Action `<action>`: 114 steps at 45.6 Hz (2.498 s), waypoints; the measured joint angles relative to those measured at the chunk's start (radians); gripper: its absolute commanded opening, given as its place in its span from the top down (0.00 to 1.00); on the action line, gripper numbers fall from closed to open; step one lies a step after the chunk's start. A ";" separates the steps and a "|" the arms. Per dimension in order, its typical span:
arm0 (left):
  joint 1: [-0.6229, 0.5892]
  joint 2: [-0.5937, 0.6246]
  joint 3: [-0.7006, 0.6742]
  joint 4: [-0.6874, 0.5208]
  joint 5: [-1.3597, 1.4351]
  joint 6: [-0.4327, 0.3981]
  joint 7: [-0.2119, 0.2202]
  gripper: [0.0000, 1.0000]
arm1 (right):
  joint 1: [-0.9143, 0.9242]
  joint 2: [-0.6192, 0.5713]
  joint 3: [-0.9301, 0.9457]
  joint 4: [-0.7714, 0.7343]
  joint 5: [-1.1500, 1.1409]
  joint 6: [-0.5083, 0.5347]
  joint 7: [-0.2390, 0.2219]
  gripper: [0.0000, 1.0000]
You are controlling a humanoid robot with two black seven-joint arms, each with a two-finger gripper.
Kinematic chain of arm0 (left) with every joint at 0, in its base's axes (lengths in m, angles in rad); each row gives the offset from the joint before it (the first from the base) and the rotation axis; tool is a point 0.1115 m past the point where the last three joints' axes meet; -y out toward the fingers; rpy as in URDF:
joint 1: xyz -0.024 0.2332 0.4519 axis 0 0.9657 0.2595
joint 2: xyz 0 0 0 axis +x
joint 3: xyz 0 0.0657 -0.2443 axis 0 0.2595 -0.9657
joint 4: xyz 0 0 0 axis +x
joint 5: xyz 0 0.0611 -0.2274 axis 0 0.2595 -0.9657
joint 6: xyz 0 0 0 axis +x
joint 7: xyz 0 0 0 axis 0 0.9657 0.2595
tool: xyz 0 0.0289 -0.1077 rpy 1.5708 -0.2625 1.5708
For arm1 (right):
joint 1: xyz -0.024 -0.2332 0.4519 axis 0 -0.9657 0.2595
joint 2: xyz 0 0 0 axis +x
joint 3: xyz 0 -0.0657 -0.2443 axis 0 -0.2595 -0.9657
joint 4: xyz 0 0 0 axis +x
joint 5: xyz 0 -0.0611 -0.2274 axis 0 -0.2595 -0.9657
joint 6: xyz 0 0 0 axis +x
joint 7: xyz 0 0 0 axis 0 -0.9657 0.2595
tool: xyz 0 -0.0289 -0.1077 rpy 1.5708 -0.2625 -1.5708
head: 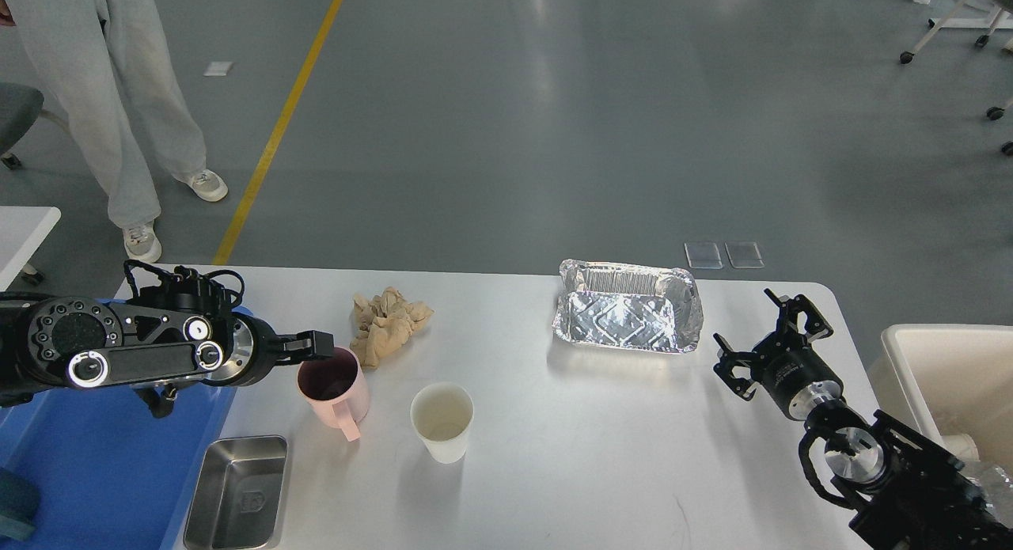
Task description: Tidy desktop
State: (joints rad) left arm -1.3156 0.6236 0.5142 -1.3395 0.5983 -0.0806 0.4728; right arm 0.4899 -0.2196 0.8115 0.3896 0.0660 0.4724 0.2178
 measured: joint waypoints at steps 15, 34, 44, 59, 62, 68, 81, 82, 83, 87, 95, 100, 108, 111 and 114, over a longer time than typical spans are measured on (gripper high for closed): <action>0.012 -0.014 0.036 0.015 0.000 0.004 -0.008 0.11 | -0.001 0.000 0.000 0.000 0.000 0.000 0.000 0.00; 0.013 -0.081 0.051 0.062 -0.002 0.006 -0.011 0.24 | -0.003 0.000 0.000 -0.002 0.000 0.001 0.000 0.00; 0.016 -0.141 0.049 0.097 -0.005 0.000 -0.009 0.31 | -0.005 -0.006 0.000 -0.001 0.000 0.002 0.000 0.00; 0.042 -0.139 0.050 0.101 -0.002 -0.007 0.001 0.41 | -0.004 -0.009 0.000 -0.005 0.000 0.002 0.000 0.00; 0.050 -0.138 0.050 0.102 -0.002 -0.007 0.002 0.49 | -0.004 -0.009 0.000 -0.005 0.000 0.002 0.000 0.00; 0.059 -0.141 0.050 0.104 -0.003 -0.017 0.004 0.70 | -0.004 -0.010 0.000 -0.005 0.000 0.002 0.000 0.00; 0.058 -0.144 0.038 0.148 -0.017 -0.142 -0.006 0.99 | -0.011 -0.012 0.001 -0.006 0.000 0.003 0.000 0.00; 0.058 -0.144 0.038 0.148 -0.017 -0.144 -0.007 0.99 | -0.011 -0.012 0.001 -0.006 0.000 0.003 0.000 0.00; 0.058 -0.144 0.038 0.149 -0.017 -0.146 -0.008 1.00 | -0.011 -0.012 0.001 -0.006 0.000 0.003 0.000 0.00; 0.057 -0.144 0.037 0.151 -0.017 -0.151 -0.013 1.00 | -0.011 -0.012 0.002 -0.006 0.000 0.003 0.000 0.00; 0.057 -0.142 0.039 0.155 -0.012 -0.153 -0.041 1.00 | -0.012 -0.011 0.002 -0.006 0.000 0.003 0.000 0.00; 0.053 -0.141 0.039 0.155 -0.010 -0.154 -0.063 1.00 | -0.012 -0.011 0.002 -0.005 0.000 0.003 0.000 0.00; 0.030 -0.121 0.031 0.154 -0.008 -0.181 -0.096 1.00 | -0.011 -0.012 0.002 -0.004 0.000 0.003 0.000 0.00; 0.008 -0.095 0.011 0.154 -0.008 -0.220 -0.122 1.00 | -0.011 -0.012 0.002 -0.004 0.000 0.003 0.000 0.00; -0.017 -0.057 -0.016 0.153 -0.008 -0.271 -0.151 1.00 | -0.011 -0.011 0.002 -0.003 0.000 0.003 0.000 0.00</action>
State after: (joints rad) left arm -1.3330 0.5671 0.4978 -1.1861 0.5899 -0.3518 0.3214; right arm 0.4788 -0.2309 0.8131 0.3865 0.0660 0.4756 0.2179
